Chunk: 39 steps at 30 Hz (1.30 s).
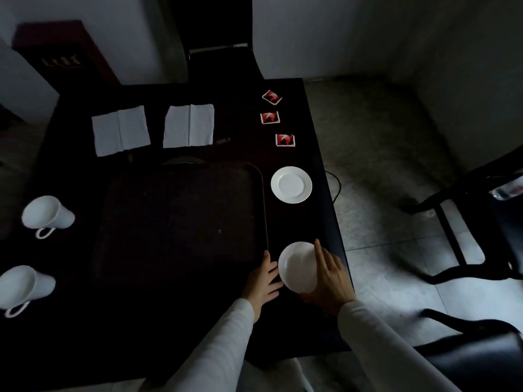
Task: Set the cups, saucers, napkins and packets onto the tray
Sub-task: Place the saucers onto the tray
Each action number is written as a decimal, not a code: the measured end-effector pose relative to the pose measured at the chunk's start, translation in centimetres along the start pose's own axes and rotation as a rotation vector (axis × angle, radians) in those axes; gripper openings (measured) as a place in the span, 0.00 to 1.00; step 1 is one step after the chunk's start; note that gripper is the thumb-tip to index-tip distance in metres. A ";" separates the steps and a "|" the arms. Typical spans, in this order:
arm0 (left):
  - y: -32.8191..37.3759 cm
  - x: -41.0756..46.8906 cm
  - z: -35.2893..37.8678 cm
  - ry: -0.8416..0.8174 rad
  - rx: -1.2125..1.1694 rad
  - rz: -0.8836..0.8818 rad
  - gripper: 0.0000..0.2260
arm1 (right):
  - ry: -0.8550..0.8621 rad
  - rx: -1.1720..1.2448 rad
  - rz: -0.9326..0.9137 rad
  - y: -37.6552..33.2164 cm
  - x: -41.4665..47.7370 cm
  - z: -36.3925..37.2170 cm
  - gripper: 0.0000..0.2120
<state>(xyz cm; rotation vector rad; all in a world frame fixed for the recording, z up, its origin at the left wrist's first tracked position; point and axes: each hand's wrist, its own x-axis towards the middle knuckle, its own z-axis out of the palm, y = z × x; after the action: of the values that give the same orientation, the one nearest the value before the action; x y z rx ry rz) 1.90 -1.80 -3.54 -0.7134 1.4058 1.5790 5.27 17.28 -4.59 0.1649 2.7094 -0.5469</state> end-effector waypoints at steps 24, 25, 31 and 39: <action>7.3 -3.0 -26.6 0.189 -0.225 0.134 0.32 | -0.101 0.010 -0.211 -26.0 11.8 4.6 0.70; 7.6 -2.8 -27.6 0.200 -0.228 0.133 0.32 | -0.109 0.012 -0.217 -27.0 12.4 5.0 0.70; 9.7 -1.7 -32.5 0.238 -0.267 0.133 0.32 | -0.148 0.027 -0.222 -31.7 16.1 6.7 0.70; 12.5 0.2 -36.9 0.263 -0.305 0.169 0.31 | -0.183 0.016 -0.208 -36.2 20.7 7.6 0.70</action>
<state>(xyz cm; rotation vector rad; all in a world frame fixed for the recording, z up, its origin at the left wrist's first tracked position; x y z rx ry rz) -14.11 -37.31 -5.06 -1.0362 1.4572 1.9126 -18.00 -18.11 -6.26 -0.1579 2.5587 -0.6108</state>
